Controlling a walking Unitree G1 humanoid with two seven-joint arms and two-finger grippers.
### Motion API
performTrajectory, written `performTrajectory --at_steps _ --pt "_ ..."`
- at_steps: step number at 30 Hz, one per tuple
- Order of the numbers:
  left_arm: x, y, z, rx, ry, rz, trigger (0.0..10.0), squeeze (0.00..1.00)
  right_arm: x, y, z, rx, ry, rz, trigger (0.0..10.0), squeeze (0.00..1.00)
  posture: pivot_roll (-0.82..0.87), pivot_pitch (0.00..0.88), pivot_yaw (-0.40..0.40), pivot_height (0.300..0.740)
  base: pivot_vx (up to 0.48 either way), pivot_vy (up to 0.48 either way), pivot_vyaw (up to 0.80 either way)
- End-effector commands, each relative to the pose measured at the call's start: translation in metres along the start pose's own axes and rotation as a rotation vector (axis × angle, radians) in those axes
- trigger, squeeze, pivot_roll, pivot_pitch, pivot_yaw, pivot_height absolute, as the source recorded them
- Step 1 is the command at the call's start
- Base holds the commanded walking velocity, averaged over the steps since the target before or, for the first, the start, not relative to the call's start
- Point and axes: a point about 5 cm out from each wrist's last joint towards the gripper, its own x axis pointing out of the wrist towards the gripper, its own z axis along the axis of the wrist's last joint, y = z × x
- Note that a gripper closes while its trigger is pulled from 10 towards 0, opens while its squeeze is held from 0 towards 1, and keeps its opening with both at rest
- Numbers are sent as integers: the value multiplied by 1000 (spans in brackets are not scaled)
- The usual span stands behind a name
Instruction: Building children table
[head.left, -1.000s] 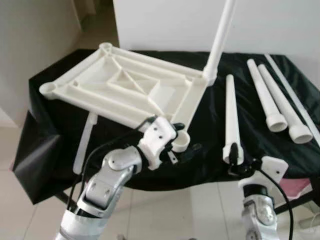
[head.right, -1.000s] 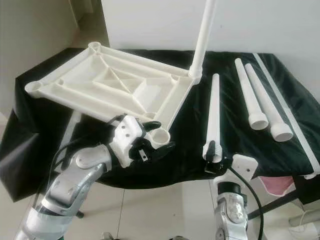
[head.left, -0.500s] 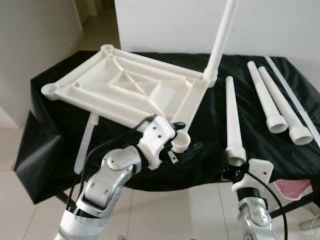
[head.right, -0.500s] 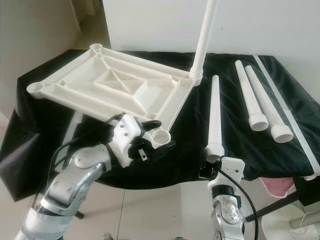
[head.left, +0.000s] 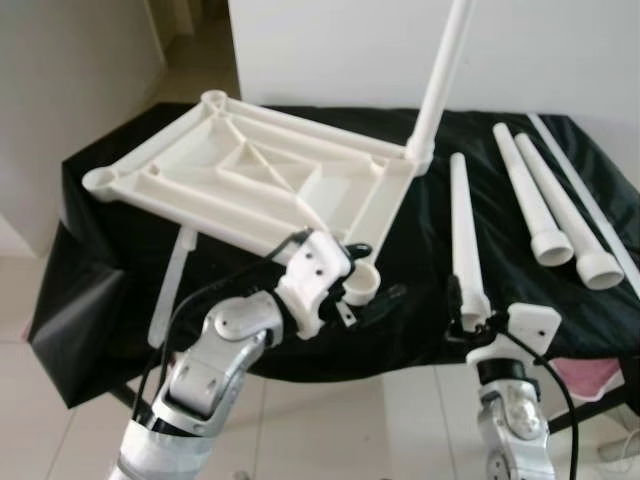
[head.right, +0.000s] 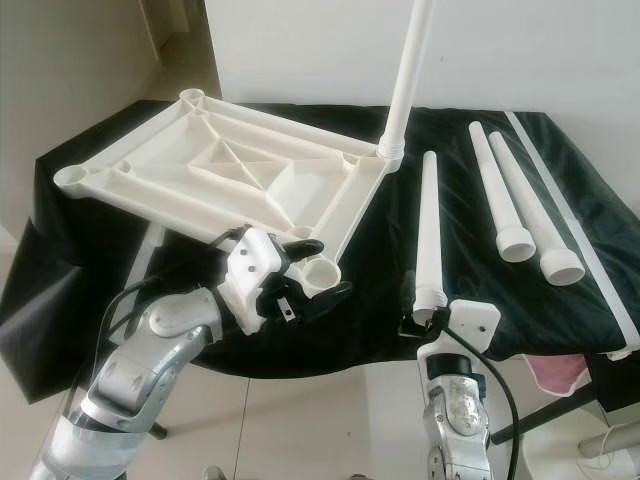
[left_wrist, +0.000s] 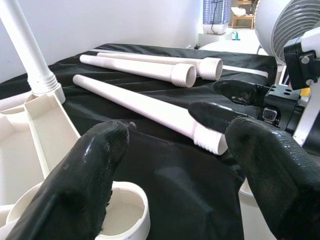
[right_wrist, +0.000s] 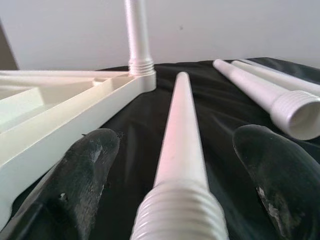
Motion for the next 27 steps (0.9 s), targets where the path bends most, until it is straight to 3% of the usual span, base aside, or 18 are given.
performTrajectory --at_steps 1,13,27 --pt "-1 -1 3 2 -14 -3 10000 0 0 -5 1 3 3 -34 10000 0 -34 38 -24 740 0 0 0" --pt "0 0 4 9 -12 10 10000 0 -7 -18 -13 -16 105 -120 10000 0 -37 48 -29 740 0 0 0" --pt "0 2 6 5 -18 24 10000 0 -10 -12 -23 -1 174 -84 10000 0 -33 61 -32 740 0 0 0"
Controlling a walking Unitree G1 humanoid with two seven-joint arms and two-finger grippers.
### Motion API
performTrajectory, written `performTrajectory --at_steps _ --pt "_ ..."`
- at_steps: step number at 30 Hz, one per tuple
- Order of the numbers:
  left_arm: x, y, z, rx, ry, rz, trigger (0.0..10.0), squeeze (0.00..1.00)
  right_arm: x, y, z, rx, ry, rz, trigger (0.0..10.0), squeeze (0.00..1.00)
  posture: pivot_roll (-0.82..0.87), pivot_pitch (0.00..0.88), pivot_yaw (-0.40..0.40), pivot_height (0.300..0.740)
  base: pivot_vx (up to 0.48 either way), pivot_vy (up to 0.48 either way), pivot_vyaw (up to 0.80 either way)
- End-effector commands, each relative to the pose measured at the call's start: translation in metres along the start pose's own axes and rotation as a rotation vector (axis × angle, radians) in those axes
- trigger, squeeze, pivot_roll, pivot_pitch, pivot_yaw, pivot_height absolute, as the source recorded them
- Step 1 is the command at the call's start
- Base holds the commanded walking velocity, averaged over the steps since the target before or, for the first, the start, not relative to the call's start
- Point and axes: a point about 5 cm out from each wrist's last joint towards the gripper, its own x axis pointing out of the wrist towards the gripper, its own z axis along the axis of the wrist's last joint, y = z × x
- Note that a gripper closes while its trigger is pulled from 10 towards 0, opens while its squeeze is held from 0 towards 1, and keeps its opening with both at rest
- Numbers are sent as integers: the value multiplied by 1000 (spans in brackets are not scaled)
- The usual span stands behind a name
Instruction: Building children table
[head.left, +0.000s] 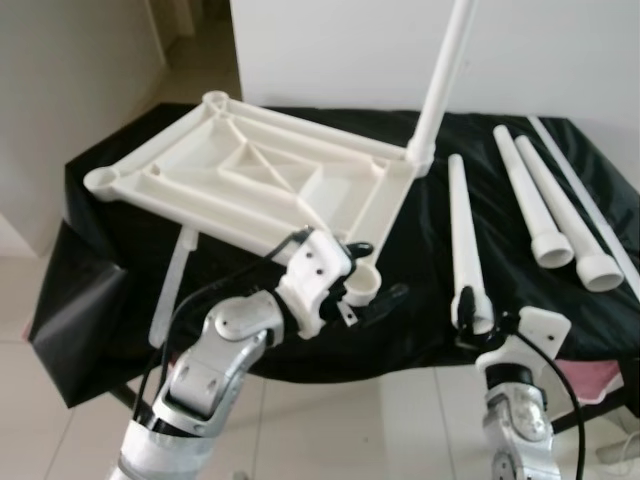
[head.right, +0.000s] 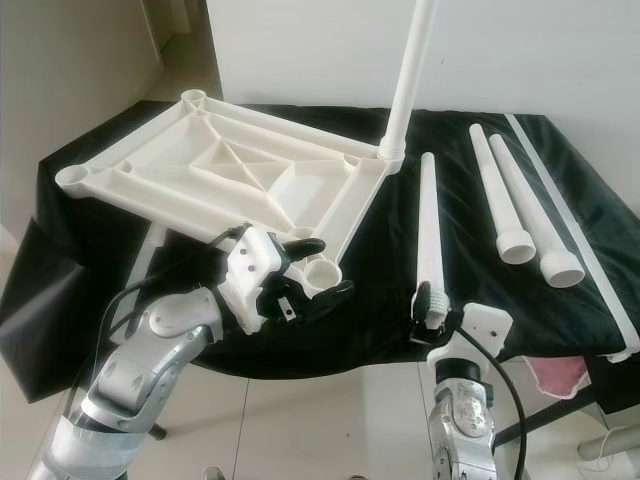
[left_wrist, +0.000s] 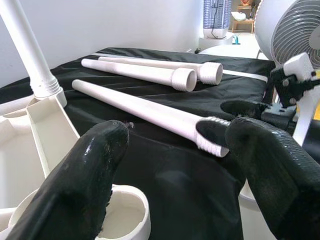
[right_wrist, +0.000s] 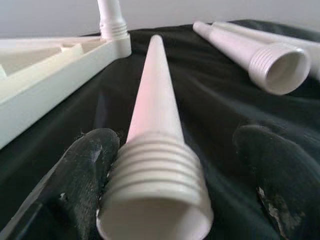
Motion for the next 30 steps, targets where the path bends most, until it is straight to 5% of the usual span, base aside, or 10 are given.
performTrajectory --at_steps 1,19,30 --pt "0 2 4 4 -9 25 10000 0 -3 -3 -8 -2 46 -8 10000 0 -33 62 -32 740 0 0 0" --pt "0 4 6 -4 -21 38 10000 0 -5 -5 -15 -27 94 -4 10000 0 -37 69 -31 740 0 0 0" --pt "0 4 7 -8 -26 40 10000 0 -8 4 -20 75 133 59 10000 0 -38 67 -32 740 0 0 0"
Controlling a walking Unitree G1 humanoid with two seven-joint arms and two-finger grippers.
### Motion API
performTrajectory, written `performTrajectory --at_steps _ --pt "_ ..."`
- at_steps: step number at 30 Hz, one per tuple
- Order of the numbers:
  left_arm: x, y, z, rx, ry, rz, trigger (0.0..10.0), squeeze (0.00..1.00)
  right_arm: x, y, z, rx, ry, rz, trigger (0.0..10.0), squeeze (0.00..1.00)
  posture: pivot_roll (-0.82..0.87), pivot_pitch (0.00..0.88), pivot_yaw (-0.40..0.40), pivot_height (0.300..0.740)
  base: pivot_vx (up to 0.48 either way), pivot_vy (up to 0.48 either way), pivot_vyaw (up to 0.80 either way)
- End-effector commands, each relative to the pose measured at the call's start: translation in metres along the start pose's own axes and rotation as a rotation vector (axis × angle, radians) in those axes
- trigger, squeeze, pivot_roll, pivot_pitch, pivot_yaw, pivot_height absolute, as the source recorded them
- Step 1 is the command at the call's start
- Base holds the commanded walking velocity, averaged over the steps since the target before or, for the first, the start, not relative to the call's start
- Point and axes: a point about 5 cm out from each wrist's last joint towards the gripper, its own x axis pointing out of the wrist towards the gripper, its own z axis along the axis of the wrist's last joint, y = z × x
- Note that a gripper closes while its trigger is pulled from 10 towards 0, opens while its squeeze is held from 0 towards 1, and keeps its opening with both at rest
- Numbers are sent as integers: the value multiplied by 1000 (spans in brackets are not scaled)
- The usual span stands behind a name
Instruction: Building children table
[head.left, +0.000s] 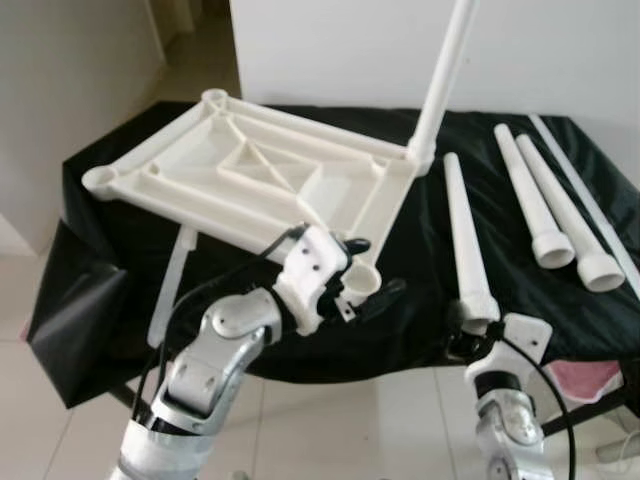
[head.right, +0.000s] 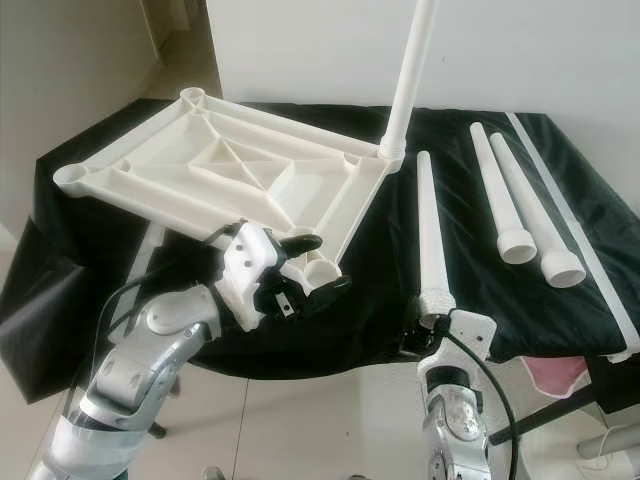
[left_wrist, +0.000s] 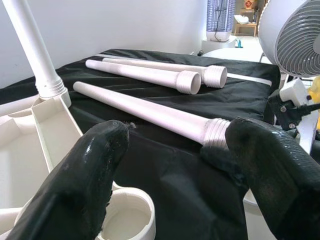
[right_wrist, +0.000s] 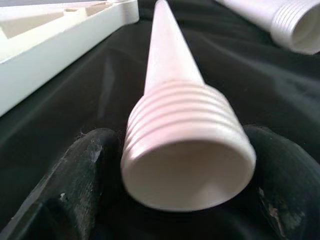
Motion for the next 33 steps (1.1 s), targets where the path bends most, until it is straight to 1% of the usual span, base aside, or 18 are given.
performTrajectory --at_steps 1,5,8,9,10,11,12,14,17,18,19,21,22,23,25,27,28,33 --pt "1 1 5 -2 -18 26 10000 0 -2 0 -4 69 30 10 10000 0 -38 68 -33 740 0 0 0" --pt "2 1 5 -3 -18 26 10000 0 -1 2 -3 130 30 27 10000 0 -39 67 -33 740 0 0 0" --pt "2 2 5 -2 -18 27 10000 0 0 3 -3 121 34 36 10000 0 -40 67 -34 740 0 0 0" --pt "2 2 5 -3 -18 27 10000 0 0 3 -3 120 37 42 4941 0 -39 67 -35 740 0 0 0" --pt "2 2 5 -3 -18 27 10000 0 0 3 -3 120 37 42 4941 0 -39 67 -35 740 0 0 0" --pt "2 1 5 -4 -19 28 10000 0 0 3 -2 114 38 48 1529 0 -40 66 -36 740 0 0 0" --pt "2 1 5 -4 -20 28 10000 0 1 3 -1 104 35 56 0 0 -40 65 -35 740 0 0 0" --pt "2 1 5 -6 -21 27 10000 0 2 1 4 41 17 65 0 0 -42 63 -35 740 0 0 0" --pt "2 1 5 -6 -21 27 10000 0 2 1 4 41 17 65 0 0 -42 63 -35 740 0 0 0" --pt "3 1 5 -7 -21 27 10000 0 3 -1 6 -6 3 66 0 0 -43 63 -35 740 0 0 0" --pt "3 1 5 -7 -21 27 10000 0 3 -1 6 -6 3 66 0 0 -43 63 -35 740 0 0 0" --pt "3 1 6 -9 -25 24 10000 0 6 -10 10 -242 5 43 0 0 -44 60 -34 740 0 0 0" --pt "3 1 6 -9 -25 24 10000 0 6 -10 10 -242 5 43 0 0 -44 60 -34 740 0 0 0" --pt "3 2 6 -10 -26 24 10000 0 7 -12 11 -318 4 34 0 0 -46 58 -32 740 0 0 0" --pt "3 2 6 -10 -26 24 10000 0 7 -12 11 -318 4 34 0 0 -46 58 -32 740 0 0 0" --pt "3 1 6 -12 -26 23 10000 0 8 -15 11 -361 9 23 0 0 -46 56 -31 740 0 0 0" --pt "3 1 6 -13 -26 21 10000 0 8 -15 11 -379 14 15 10000 0 -46 55 -29 740 0 0 0" --pt "2 1 6 -13 -28 18 10000 0 9 -15 12 -368 17 1 10000 0 -46 52 -28 740 0 0 0"
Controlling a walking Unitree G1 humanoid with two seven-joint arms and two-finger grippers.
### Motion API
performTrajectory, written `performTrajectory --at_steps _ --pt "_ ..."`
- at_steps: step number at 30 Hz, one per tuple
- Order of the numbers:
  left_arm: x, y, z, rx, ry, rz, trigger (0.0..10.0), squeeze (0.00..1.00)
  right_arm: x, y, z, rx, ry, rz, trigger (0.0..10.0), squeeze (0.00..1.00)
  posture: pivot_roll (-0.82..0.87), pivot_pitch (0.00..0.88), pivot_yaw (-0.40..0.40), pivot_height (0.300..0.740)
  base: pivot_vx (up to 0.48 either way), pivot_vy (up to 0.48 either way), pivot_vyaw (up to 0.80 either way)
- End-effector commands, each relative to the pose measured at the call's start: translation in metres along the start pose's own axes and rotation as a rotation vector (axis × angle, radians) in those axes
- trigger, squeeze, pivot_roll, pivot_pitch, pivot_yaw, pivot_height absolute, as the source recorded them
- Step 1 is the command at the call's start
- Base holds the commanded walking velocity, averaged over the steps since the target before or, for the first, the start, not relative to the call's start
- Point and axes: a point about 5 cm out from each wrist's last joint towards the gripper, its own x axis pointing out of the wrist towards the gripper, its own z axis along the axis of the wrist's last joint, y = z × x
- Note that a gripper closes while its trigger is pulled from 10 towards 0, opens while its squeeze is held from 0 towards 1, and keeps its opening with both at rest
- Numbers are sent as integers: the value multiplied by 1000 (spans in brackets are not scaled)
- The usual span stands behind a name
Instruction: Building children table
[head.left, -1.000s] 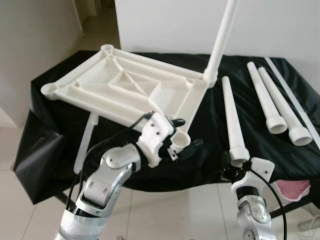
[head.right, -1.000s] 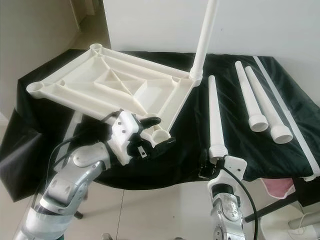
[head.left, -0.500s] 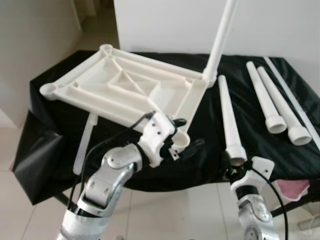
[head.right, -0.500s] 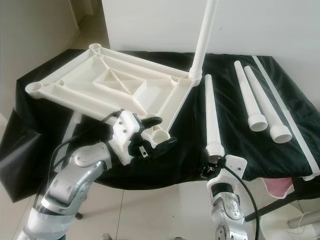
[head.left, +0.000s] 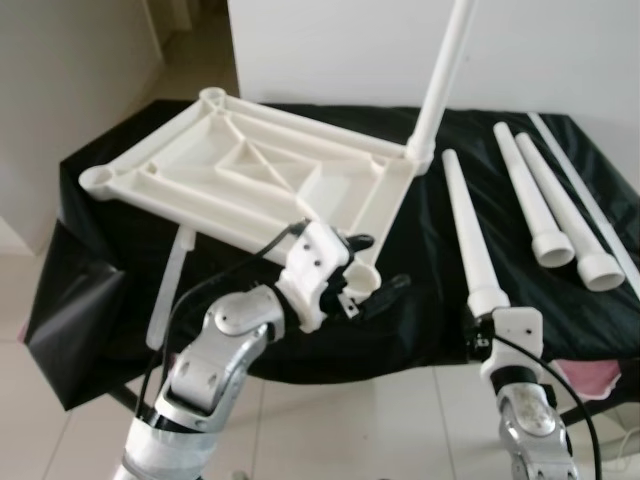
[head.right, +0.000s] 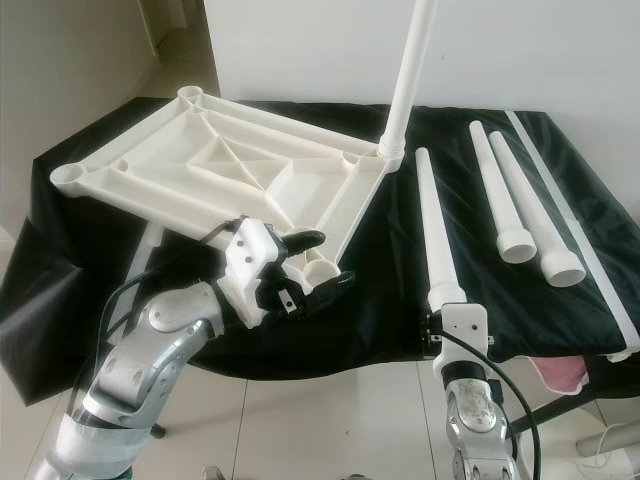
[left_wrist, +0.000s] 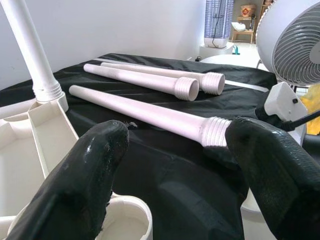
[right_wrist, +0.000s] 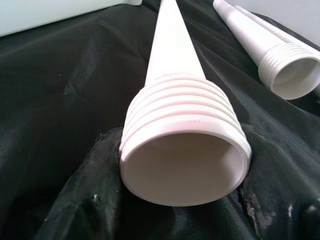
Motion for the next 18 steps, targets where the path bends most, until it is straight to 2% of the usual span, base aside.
performTrajectory --at_steps 1,2,3,5,7,10,11,16,18 --pt "0 1 4 3 -7 19 10000 0 0 0 2 6 1 -16 10000 78 -45 53 -27 740 0 0 0" --pt "0 1 4 3 -7 19 10000 0 0 0 2 6 1 -16 10000 78 -45 53 -27 740 0 0 0" --pt "-1 1 4 4 -7 18 10000 0 0 0 2 11 -3 -17 10000 1000 -45 52 -27 740 0 0 0" --pt "-1 1 4 4 -7 18 10000 0 0 0 2 11 -3 -17 10000 1000 -45 52 -27 740 0 0 0" --pt "-1 1 4 3 -7 18 10000 0 -1 2 6 85 -34 -11 10000 1000 -46 54 -28 740 0 0 0" --pt "0 2 4 2 -8 19 10000 0 -1 5 10 138 -59 4 10000 1000 -45 54 -29 740 0 0 0" --pt "0 2 4 0 -9 19 10000 0 -1 6 12 145 -67 8 10000 0 -46 55 -29 740 0 0 0" --pt "0 1 4 -2 -9 19 10000 0 -1 6 16 179 -85 -2 10000 0 -45 56 -29 740 0 0 0" --pt "0 2 5 -3 -9 20 10000 0 -2 8 22 310 -117 2 10000 0 -44 60 -31 740 0 0 0"
